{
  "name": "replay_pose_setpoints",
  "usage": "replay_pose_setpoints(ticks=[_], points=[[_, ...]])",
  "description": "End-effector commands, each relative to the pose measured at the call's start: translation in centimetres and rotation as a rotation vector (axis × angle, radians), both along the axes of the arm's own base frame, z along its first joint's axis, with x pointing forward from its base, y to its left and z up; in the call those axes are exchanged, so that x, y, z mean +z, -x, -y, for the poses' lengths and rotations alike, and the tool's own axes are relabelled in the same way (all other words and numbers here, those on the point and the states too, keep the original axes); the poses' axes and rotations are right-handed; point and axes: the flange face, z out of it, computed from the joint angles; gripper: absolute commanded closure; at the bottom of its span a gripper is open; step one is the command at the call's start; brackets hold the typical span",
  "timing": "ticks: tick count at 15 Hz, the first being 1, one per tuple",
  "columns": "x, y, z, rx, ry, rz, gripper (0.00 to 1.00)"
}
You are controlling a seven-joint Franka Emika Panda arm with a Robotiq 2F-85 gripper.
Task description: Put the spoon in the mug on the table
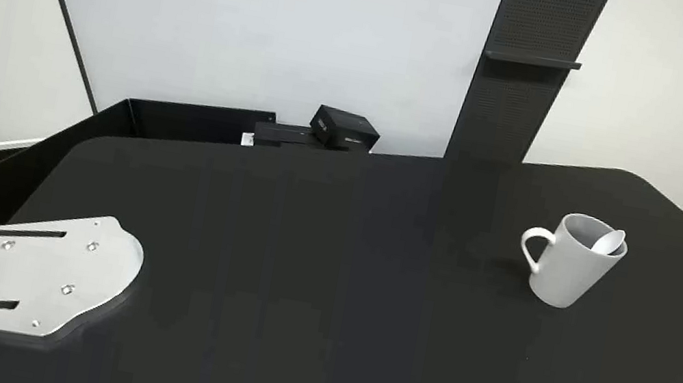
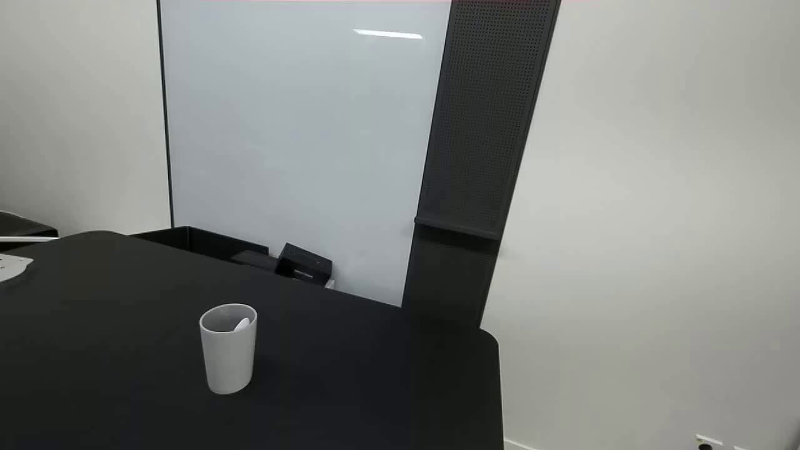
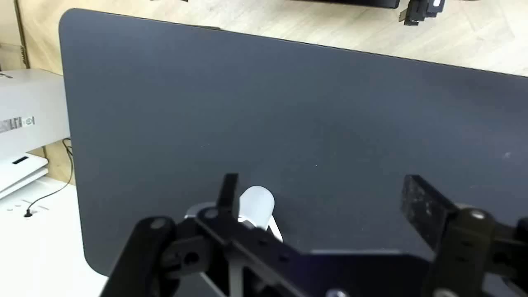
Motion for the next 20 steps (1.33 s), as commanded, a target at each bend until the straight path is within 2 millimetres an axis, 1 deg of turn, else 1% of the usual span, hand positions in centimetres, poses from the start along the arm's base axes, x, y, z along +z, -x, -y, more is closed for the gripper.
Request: replay_pose_setpoints(ticks=[1,13,16,20], points=[[0.0,0.0,0.0,0.0,0.0,0.0,0.0],[0.1,0.0,0.0,0.0,0.0,0.0,0.0],[-0.4,-0.6,2.4,-0.059,-0.009,0.029,0.0],[-1.8,-2.4,7.4,-0.22,-0.095,0.058,0.0]])
